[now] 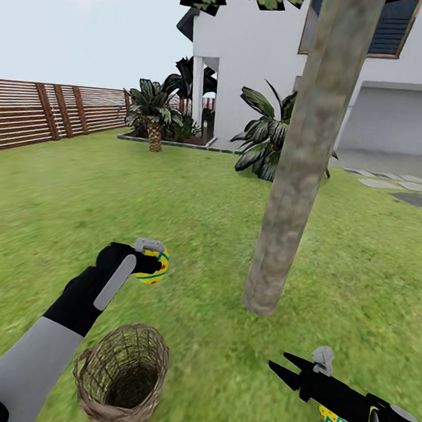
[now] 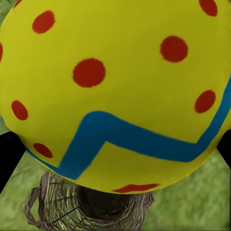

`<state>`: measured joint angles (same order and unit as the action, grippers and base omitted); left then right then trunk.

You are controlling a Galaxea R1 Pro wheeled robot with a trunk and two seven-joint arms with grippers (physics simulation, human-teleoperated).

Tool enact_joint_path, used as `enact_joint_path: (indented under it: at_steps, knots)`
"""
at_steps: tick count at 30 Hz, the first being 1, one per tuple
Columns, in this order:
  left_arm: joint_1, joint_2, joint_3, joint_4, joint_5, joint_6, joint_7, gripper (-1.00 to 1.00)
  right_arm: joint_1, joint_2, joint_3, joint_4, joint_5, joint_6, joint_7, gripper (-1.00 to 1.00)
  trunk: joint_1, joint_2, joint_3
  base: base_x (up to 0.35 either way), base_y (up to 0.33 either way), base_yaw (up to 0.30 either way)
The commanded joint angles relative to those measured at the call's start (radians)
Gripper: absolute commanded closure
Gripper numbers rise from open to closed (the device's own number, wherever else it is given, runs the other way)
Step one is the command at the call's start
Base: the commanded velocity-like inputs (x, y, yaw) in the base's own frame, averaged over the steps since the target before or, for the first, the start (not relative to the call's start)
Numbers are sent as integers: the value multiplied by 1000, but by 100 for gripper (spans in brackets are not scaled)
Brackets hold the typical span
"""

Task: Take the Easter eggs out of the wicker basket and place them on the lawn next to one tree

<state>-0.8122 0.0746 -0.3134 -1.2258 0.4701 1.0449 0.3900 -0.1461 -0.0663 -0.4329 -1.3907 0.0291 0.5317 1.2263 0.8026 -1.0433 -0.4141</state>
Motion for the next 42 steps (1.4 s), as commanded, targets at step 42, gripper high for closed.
enact_joint_path:
  at_steps: [42]
  knots:
    - [-4,-26,-3,367,8,2,17,100,-1,-7,-21,1,3,9,5,-100,-161,294,158,0,0,-269]
